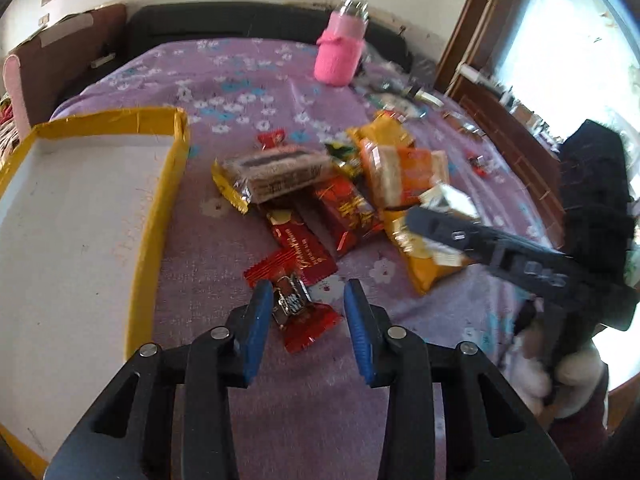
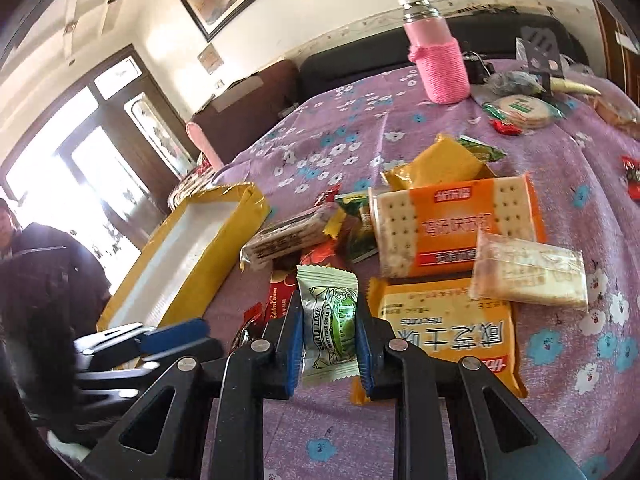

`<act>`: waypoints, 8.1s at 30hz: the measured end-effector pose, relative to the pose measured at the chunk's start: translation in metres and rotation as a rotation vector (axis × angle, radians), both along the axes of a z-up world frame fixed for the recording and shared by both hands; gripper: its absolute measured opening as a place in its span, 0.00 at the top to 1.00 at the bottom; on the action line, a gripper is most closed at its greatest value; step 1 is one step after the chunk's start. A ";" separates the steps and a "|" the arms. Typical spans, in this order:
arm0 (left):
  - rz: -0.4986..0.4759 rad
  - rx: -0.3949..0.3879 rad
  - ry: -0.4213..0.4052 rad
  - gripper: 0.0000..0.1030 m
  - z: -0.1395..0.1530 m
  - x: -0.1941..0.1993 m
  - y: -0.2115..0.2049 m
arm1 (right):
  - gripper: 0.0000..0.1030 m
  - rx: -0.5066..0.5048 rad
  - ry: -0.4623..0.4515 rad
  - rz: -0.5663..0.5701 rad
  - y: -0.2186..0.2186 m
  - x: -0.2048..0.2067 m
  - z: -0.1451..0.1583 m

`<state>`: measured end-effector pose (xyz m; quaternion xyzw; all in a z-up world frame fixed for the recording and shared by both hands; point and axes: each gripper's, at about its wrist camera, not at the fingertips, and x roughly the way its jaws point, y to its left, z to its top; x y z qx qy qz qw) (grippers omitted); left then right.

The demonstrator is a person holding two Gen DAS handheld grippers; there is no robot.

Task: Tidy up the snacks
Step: 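Grasp the red candy with the left tool while the right tool grasps a green-wrapped candy, then carry both candies over the yellow tray and open both tools to drop them, then grasp the cracker pack with the left tool while the right tool grasps a red candy pack, then carry both packs into the yellow tray and open both tools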

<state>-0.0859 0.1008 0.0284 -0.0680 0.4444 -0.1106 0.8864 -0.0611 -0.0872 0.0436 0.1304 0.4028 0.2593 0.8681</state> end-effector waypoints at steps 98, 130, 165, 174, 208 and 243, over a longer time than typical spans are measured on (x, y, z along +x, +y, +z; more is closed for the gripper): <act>0.355 -0.225 -0.134 0.33 0.068 -0.051 0.224 | 0.45 -0.230 0.027 0.096 0.172 0.069 0.049; 0.046 -0.168 -0.141 0.33 0.063 -0.079 0.112 | 0.46 -0.230 0.131 0.139 0.069 0.013 0.027; -0.410 0.224 0.157 0.24 -0.005 0.062 -0.017 | 0.63 -0.245 0.058 0.114 0.030 -0.001 -0.029; -0.377 0.264 0.218 0.20 -0.019 0.070 -0.026 | 0.62 -0.219 0.066 0.108 0.028 0.000 -0.029; 0.297 0.055 -0.066 0.33 0.061 -0.031 0.213 | 0.65 -0.003 0.011 0.188 0.091 0.000 0.053; 0.432 -0.264 -0.209 0.26 0.074 -0.067 0.215 | 0.35 -0.117 -0.066 0.097 0.163 0.001 0.040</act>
